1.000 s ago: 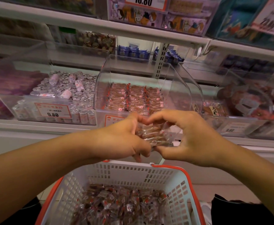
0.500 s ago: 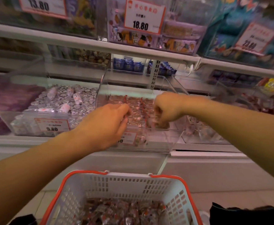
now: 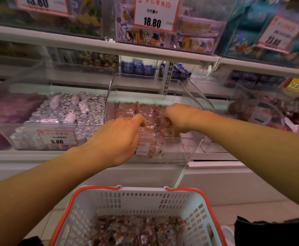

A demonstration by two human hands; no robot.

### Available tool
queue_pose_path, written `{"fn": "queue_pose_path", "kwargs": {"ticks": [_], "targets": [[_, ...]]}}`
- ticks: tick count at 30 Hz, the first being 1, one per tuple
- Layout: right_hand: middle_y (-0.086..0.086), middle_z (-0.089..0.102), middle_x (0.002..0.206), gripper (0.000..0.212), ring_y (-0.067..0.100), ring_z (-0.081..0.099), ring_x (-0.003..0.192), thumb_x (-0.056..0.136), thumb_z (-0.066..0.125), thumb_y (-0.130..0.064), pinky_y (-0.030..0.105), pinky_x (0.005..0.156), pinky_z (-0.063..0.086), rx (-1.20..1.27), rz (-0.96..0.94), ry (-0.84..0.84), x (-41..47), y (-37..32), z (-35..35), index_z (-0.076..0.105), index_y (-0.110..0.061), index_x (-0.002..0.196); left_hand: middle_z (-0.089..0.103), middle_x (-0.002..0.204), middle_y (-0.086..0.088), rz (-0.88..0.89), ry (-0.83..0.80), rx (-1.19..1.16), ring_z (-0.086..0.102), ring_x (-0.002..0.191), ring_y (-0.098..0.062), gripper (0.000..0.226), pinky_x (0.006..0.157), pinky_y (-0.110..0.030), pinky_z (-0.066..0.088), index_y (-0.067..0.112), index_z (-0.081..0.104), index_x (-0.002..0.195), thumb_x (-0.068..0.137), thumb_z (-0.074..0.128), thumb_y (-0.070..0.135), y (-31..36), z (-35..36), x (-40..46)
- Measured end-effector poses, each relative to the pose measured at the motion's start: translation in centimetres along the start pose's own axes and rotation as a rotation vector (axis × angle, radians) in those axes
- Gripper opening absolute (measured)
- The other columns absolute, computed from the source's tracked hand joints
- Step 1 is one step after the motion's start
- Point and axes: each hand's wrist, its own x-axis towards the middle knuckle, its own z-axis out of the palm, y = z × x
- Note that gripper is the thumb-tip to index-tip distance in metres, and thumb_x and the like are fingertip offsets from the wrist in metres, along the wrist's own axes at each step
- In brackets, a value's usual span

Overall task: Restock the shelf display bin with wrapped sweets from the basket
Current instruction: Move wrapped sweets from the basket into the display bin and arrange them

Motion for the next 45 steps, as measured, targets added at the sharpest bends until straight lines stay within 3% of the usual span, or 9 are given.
{"fn": "queue_pose_path", "kwargs": {"ticks": [7,13,17,21,27,33,37,40,45], "targets": [[0.000,0.064,0.087,0.028,0.021,0.062,0.082,0.071,0.088,-0.022,0.035,0.071,0.053,0.136,-0.008,0.098,-2.2,-0.6,-2.4,0.068,-0.014,0.089,0.064,0.097,0.005,0.025,0.138,-0.061,0.059,0.086,-0.017,0.018,0.075,-0.038,0.050,0.022,0.056,0.112,0.099,0.046,0.029,0.6,-0.9,-0.4],[-0.013,0.070,0.068,0.001,-0.001,0.063,0.061,0.080,0.080,-0.025,0.015,0.059,0.052,0.771,-0.172,0.699,-10.1,-3.3,0.4,0.078,-0.025,0.080,0.042,0.057,0.010,0.416,0.313,0.051,0.042,0.048,-0.015,0.019,0.045,-0.027,0.038,0.021,0.054,0.067,0.084,0.055,0.029,1.0,-1.9,-2.7],[-0.005,0.072,0.065,0.010,0.010,0.067,0.058,0.083,0.077,-0.024,0.024,0.055,0.053,1.054,-0.070,0.092,-11.0,-7.2,11.8,0.079,-0.016,0.077,0.055,0.063,0.006,0.310,-0.230,0.091,0.057,0.062,-0.022,0.015,0.056,-0.035,0.048,0.023,0.057,0.070,0.080,0.059,0.034,0.6,3.2,-4.3],[0.010,0.061,0.133,0.062,0.027,0.059,0.120,0.084,0.077,-0.033,0.032,0.100,0.047,0.649,-0.029,-0.634,-11.9,-12.1,25.9,0.055,-0.007,0.137,0.065,0.120,-0.006,-0.192,-0.933,0.164,0.057,0.109,-0.022,0.035,0.085,-0.025,0.042,0.020,0.064,0.115,0.089,0.062,0.044,-1.3,11.3,-8.8],[0.010,0.031,0.157,0.137,0.029,0.039,0.139,0.064,0.093,-0.028,0.033,0.108,0.038,1.120,0.342,-0.720,-16.3,-16.4,36.5,-0.007,-0.014,0.157,0.056,0.137,-0.011,-0.698,-1.186,-0.004,0.056,0.121,-0.027,0.053,0.104,-0.036,0.044,0.016,0.057,0.134,0.089,0.065,0.043,-2.3,22.7,-20.7],[0.017,0.046,0.148,0.131,0.040,0.055,0.117,0.057,0.093,-0.047,0.045,0.101,0.050,1.319,0.631,-0.762,-14.1,-20.2,38.7,0.016,-0.005,0.154,0.032,0.153,-0.014,-1.236,-0.871,-0.416,0.042,0.131,-0.034,0.083,0.082,-0.009,0.040,0.012,0.022,0.154,0.090,0.067,0.040,-2.2,27.4,-22.6],[0.015,0.058,0.136,0.124,0.034,0.063,0.113,0.058,0.088,-0.059,0.043,0.094,0.055,1.323,0.830,-0.704,-12.8,-22.5,39.6,0.027,-0.005,0.151,-0.003,0.162,-0.021,-1.545,-0.528,-0.406,0.007,0.148,-0.038,0.088,0.118,-0.044,0.018,0.010,0.002,0.156,0.095,0.057,0.043,-2.3,29.8,-23.4],[0.016,0.056,0.138,0.125,0.035,0.062,0.115,0.067,0.087,-0.047,0.043,0.095,0.054,1.305,0.904,-0.619,-12.7,-23.3,40.3,0.009,-0.004,0.155,0.027,0.156,-0.022,-1.564,-0.395,-0.558,0.033,0.140,-0.038,0.085,0.115,-0.048,0.032,0.008,0.024,0.152,0.088,0.067,0.044,-1.7,31.2,-23.0],[0.011,0.065,0.122,0.093,0.032,0.065,0.107,0.067,0.088,-0.035,0.044,0.093,0.055,1.323,0.968,-0.519,-12.8,-23.1,41.0,0.038,-0.007,0.141,0.050,0.138,-0.019,-1.615,-0.225,-0.561,0.052,0.123,-0.035,0.065,0.101,-0.039,0.045,0.010,0.045,0.136,0.084,0.075,0.032,-1.0,32.5,-23.2]]}}
